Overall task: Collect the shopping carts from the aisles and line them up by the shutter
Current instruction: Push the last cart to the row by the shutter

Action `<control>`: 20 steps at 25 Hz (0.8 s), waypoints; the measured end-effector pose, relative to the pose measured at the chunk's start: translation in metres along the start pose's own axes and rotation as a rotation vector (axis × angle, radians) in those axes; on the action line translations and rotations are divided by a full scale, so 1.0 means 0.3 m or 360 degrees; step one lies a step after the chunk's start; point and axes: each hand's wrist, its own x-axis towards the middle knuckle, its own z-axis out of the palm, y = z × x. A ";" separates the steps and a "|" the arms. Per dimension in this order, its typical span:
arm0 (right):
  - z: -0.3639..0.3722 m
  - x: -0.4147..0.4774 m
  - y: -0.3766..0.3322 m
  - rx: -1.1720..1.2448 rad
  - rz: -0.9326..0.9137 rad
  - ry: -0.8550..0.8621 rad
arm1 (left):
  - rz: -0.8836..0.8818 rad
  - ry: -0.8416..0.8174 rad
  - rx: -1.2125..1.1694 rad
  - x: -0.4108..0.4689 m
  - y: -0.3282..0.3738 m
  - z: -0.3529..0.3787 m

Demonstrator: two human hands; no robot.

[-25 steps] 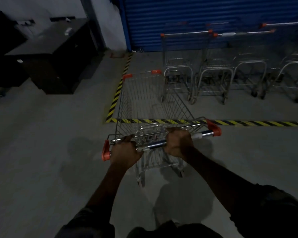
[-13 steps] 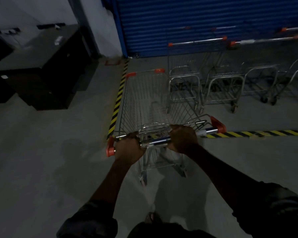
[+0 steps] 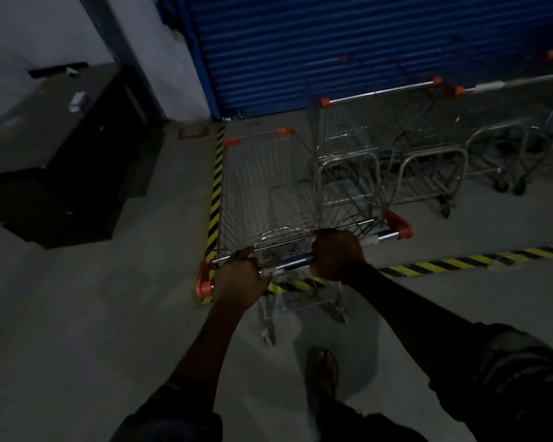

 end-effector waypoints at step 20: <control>-0.077 1.286 -0.073 0.0136 -0.0089 0.0153 | 0.0183 -0.0092 -0.0009 1.159 -0.756 0.304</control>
